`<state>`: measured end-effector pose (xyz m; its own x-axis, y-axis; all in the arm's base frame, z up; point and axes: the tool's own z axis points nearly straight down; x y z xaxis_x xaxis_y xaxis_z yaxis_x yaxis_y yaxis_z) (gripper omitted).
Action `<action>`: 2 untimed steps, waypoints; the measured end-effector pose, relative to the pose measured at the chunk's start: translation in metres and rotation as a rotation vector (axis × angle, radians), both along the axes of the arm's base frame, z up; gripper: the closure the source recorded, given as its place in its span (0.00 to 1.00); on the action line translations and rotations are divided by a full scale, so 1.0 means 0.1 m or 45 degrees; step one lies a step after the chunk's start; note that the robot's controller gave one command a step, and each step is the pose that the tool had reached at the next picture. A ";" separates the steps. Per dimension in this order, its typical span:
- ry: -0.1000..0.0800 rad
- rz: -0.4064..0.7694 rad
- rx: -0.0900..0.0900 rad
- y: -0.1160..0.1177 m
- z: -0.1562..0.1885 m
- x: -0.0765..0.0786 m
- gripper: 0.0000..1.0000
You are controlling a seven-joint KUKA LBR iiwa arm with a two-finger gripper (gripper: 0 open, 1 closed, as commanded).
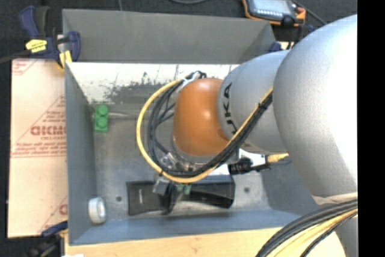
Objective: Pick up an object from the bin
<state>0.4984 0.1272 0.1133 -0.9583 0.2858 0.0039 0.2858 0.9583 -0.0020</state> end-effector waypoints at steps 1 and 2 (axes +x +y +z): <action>-0.007 0.001 0.002 0.00 0.13 0.01 1.00; -0.007 0.001 0.002 0.00 0.20 0.01 1.00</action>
Offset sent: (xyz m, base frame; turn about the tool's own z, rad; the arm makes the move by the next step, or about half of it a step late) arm 0.0000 0.0001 0.0372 0.0000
